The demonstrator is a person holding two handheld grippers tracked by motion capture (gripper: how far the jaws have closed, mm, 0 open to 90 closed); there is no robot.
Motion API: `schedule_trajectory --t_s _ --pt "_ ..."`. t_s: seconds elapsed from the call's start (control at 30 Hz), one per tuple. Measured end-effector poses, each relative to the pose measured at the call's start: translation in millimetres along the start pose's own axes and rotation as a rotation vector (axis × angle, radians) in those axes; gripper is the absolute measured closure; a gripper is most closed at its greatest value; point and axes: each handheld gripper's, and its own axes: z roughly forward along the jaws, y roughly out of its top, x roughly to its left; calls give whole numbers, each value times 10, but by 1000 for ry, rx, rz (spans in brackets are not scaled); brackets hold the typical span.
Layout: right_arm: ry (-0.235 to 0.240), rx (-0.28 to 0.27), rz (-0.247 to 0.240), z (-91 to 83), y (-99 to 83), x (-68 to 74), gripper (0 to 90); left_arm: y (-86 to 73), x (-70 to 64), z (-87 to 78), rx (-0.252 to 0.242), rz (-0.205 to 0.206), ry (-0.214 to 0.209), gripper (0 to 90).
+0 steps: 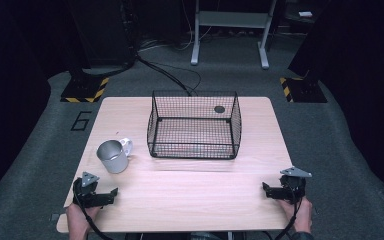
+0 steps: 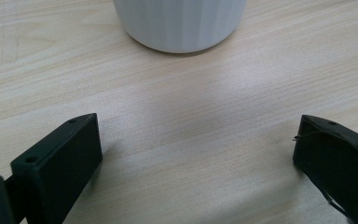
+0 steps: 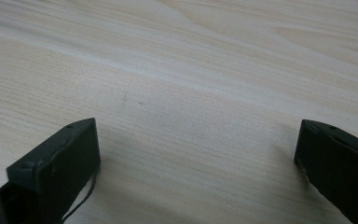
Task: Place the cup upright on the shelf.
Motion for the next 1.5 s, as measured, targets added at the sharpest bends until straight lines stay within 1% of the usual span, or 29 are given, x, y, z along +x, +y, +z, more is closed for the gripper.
schedule_trajectory --t_s 0.1,0.13,0.27,0.3,0.63,0.7,0.8,0.9,0.93,0.97,1.0,1.03,1.1,1.13,1.17,1.2,1.23,1.27,1.3,1.37,1.4,1.5 --pt "-2 -2 -10 4 0 -5 0 0 0 0 0 0 0 9" --pt "4 0 3 8 4 -3 0 0 0 0 0 0 0 9" --pt "5 8 12 10 10 -3 0 1 0 1 -1 0 1 9" --pt "5 9 3 10 9 -9 0 1 0 1 -1 0 1 9" --pt "7 10 3 10 10 -9 5 6 3 6 -1 -3 0 9" --pt "9 2 -2 10 8 -7 13 13 1 12 -1 -10 6 9" --pt "11 5 -7 10 12 -10 13 22 -10 21 0 -14 14 10" --pt "11 11 -4 4 13 -6 15 19 -7 20 -3 -13 12 10" --pt "11 -3 2 9 11 0 16 18 -4 19 -2 -11 10 10" --pt "16 -4 5 6 11 5 18 18 -2 19 -2 -10 11 10" --pt "9 1 -10 4 10 3 20 20 1 23 -5 -13 12 10" --pt "9 1 -10 4 10 3 20 20 1 23 -5 -13 12 11" --pt "12 -4 -8 6 9 1 22 23 8 19 -2 -16 4 9" --pt "12 -4 -8 6 9 1 22 27 22 11 2 -9 -9 9" --pt "13 -2 -6 6 9 0 23 25 28 14 -17 -13 -10 7" --pt "14 -1 -10 6 8 -3 23 30 39 6 -24 -17 -19 2" --pt "14 -1 -10 6 8 -3 23 40 57 -9 -28 -19 -35 0" --pt "12 -3 -6 6 8 0 25 60 67 -30 -50 -28 -58 0" --pt "12 -3 -6 6 8 0 25 60 67 -30 -50 -28 -58 0" --pt "13 -2 -7 6 8 -4 27 95 76 -54 -74 -32 -74 0" --pt "12 -3 -7 6 8 -5 30 137 90 -87 -85 -34 -92 0" --pt "12 -4 -7 6 8 -6 31 179 99 -103 -97 -33 -96 0"
